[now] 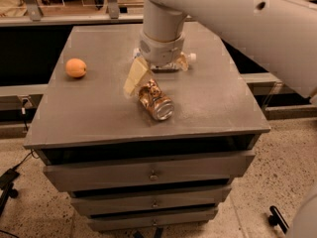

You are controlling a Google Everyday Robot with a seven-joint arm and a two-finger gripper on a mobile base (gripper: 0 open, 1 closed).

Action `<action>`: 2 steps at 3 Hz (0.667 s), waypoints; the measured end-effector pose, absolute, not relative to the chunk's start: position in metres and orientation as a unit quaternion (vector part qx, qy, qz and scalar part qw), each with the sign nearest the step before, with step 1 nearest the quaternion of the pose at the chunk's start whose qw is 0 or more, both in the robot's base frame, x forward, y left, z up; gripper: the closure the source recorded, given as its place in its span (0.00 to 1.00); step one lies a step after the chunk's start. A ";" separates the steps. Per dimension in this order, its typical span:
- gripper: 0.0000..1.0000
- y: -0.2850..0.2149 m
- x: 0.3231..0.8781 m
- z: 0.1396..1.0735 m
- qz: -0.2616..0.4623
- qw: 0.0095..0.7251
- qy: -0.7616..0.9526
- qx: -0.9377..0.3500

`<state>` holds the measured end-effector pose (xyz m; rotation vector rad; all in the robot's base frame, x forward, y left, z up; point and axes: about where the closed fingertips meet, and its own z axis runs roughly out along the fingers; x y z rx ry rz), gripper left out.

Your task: Place orange can upright

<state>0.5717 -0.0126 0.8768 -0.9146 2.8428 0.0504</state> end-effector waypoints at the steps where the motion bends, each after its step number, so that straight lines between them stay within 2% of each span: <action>1: 0.00 0.003 0.577 0.861 -0.004 0.070 0.956 -0.286; 2: 0.00 0.011 0.580 0.853 -0.012 0.067 0.958 -0.279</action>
Offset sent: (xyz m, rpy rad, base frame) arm 0.0114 0.0323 -0.0343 -0.0828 0.0154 -0.0802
